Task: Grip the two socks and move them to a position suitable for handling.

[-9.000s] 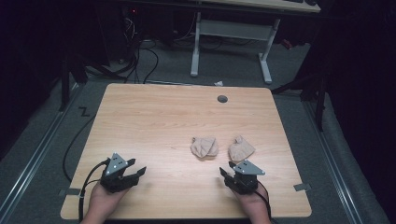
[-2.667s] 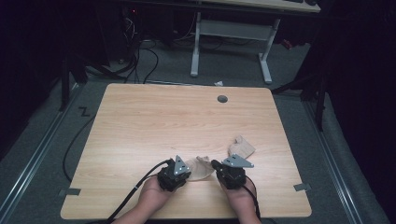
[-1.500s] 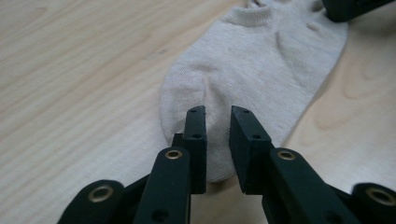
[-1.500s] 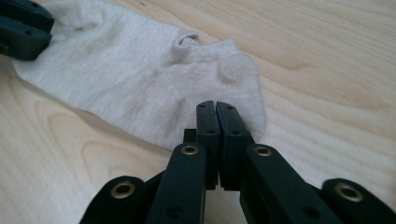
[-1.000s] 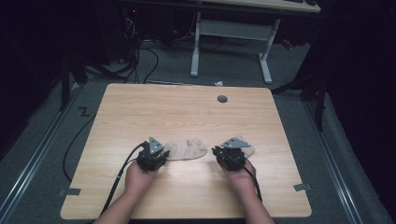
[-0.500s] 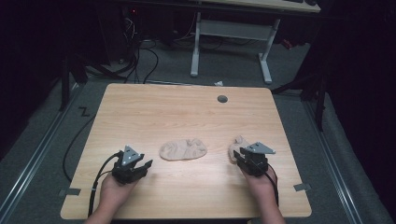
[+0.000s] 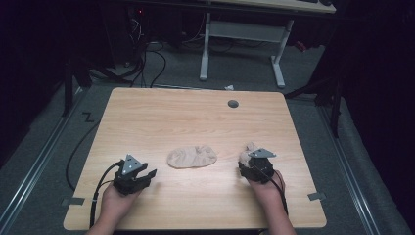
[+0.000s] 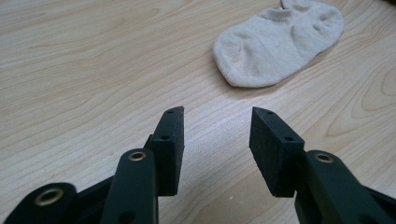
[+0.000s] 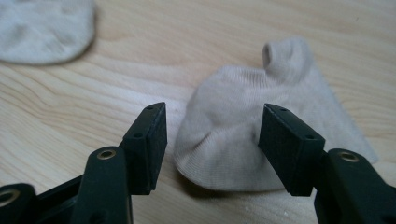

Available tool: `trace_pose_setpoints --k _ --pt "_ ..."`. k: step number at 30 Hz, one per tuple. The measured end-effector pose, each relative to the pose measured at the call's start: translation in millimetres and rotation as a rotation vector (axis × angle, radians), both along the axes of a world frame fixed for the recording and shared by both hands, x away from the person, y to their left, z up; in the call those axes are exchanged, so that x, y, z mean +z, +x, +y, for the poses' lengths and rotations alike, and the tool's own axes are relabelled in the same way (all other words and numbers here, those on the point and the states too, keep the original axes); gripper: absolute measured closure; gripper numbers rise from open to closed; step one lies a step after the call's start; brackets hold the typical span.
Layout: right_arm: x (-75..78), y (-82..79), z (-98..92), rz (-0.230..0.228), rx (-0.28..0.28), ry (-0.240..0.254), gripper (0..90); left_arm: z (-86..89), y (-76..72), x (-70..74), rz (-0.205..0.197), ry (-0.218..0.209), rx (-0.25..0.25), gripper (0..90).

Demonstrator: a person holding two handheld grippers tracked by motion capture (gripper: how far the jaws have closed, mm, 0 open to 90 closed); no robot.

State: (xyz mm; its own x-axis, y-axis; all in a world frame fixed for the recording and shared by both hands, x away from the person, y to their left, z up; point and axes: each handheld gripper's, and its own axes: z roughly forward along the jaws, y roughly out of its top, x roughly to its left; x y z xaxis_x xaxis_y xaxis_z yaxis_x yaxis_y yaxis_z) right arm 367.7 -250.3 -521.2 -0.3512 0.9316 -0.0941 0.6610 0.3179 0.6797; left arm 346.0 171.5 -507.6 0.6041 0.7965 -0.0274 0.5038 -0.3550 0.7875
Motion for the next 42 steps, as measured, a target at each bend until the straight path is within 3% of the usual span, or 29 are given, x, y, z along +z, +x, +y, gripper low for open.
trace_pose_setpoints --k 1,3,4,7,10,11,16,21,25,30,34,35,38,40,42 --pt "-2.2 -0.1 -0.9 -0.007 0.003 0.006 53.2 -0.4 0.7 -0.8 0.002 0.004 -0.001 55.4" --pt "3.5 -3.8 -2.7 -0.025 -0.010 0.004 78.9 -3.1 1.2 -2.8 0.007 0.009 -0.009 55.4" --pt "5.9 -5.9 -2.6 -0.031 -0.006 0.011 80.3 -4.0 1.0 -2.8 0.006 0.012 -0.013 55.4" --pt "11.0 -10.1 -2.4 -0.047 0.005 0.032 81.0 -5.0 0.7 -2.7 0.003 0.015 -0.017 55.4" --pt "22.3 -18.6 -4.3 -0.063 0.017 0.121 81.0 -5.1 -0.1 -2.1 0.002 0.014 -0.018 55.4" --pt "24.0 -20.0 -4.3 -0.066 0.016 0.124 81.0 -5.2 -0.5 -1.9 0.002 0.014 -0.018 55.4" --pt "22.9 -19.6 -3.0 -0.082 0.006 0.068 80.9 -5.9 -1.7 -0.9 0.000 0.011 -0.021 55.4" --pt "3.2 0.7 -5.4 0.009 -0.016 0.008 81.2 -8.7 -2.9 -0.8 -0.002 0.010 -0.030 55.6" --pt "2.1 -1.3 -3.2 0.016 -0.010 0.013 81.3 -10.9 -4.3 -0.2 -0.006 0.009 -0.032 55.2" --pt "2.2 -17.5 19.0 0.029 0.082 0.042 81.3 -17.6 -8.4 1.7 -0.013 0.007 -0.054 55.2" --pt "1.8 -25.8 50.3 0.033 0.173 0.038 81.3 -23.6 -11.7 2.6 -0.021 0.016 -0.075 55.1" --pt "1.8 -25.8 50.3 0.033 0.173 0.038 81.3 -23.6 -11.7 2.6 -0.021 0.016 -0.075 55.1" --pt "1.4 -35.5 77.6 0.039 0.278 0.046 81.3 -25.7 -12.3 2.0 -0.015 0.016 -0.084 55.1" --pt "1.1 -38.1 84.2 0.042 0.299 0.057 81.2 -26.7 -12.6 1.6 -0.016 0.016 -0.084 55.2" --pt "1.2 -43.7 101.0 0.047 0.361 0.056 81.2 -28.4 -13.3 1.1 -0.012 0.019 -0.092 55.2"
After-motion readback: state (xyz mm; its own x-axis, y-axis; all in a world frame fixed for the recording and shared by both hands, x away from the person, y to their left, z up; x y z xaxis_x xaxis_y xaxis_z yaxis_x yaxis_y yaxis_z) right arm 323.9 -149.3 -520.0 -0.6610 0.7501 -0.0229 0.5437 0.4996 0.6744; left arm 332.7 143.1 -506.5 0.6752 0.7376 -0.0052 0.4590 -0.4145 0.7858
